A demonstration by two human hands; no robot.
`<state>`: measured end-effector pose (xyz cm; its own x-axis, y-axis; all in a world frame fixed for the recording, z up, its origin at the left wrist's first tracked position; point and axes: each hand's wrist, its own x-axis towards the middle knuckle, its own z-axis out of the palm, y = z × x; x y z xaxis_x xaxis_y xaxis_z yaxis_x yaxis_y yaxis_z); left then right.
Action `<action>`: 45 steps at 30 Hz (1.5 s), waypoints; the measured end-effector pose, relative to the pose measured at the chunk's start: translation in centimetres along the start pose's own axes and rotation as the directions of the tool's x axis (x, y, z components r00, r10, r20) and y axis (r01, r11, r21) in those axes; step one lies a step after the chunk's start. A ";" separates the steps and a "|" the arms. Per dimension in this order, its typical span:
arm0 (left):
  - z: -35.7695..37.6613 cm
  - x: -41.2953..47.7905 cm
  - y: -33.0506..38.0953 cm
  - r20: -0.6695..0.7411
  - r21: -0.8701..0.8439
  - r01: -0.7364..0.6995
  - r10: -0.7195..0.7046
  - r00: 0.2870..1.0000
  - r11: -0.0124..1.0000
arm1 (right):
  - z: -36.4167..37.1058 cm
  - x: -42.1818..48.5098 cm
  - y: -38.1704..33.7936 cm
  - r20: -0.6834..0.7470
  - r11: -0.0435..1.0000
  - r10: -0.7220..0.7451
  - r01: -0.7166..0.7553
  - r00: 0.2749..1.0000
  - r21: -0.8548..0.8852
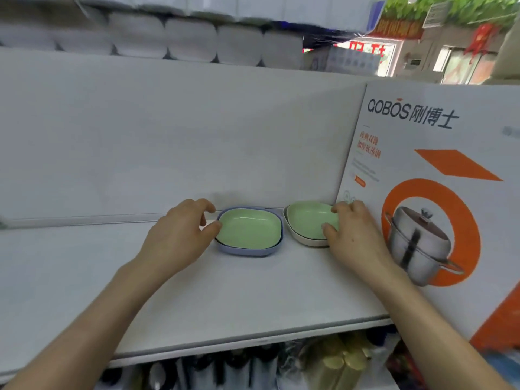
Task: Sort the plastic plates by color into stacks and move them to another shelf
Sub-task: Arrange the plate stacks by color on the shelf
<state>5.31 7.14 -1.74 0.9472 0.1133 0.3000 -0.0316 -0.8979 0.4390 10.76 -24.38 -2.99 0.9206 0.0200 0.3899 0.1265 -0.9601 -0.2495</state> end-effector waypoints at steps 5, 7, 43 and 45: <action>0.1 1.6 -0.3 0.063 0.099 0.029 -0.035 0.997 0.995 | 0.1 1.1 -1.2 0.011 0.999 -0.024 0.024 1.000 -0.022; 0.1 2.2 -0.7 0.080 0.159 0.043 -0.056 0.995 0.986 | 0.3 1.4 -1.9 0.065 1.000 -0.017 0.017 0.998 -0.001; -1.7 4.3 -3.4 -0.109 0.568 0.011 0.063 0.992 0.823 | -1.8 3.6 -3.4 -0.105 0.968 -0.184 0.161 0.977 -0.193; -1.6 4.4 -3.7 -0.119 0.569 0.005 0.076 0.990 0.822 | -1.9 3.6 -3.1 -0.121 0.978 -0.175 0.158 0.977 -0.134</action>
<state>9.10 11.71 -0.66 0.8975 0.0946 0.4308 0.1606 -0.9798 -0.1194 13.02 -21.84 0.89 0.8330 0.1536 0.5315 0.2200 -0.9734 -0.0634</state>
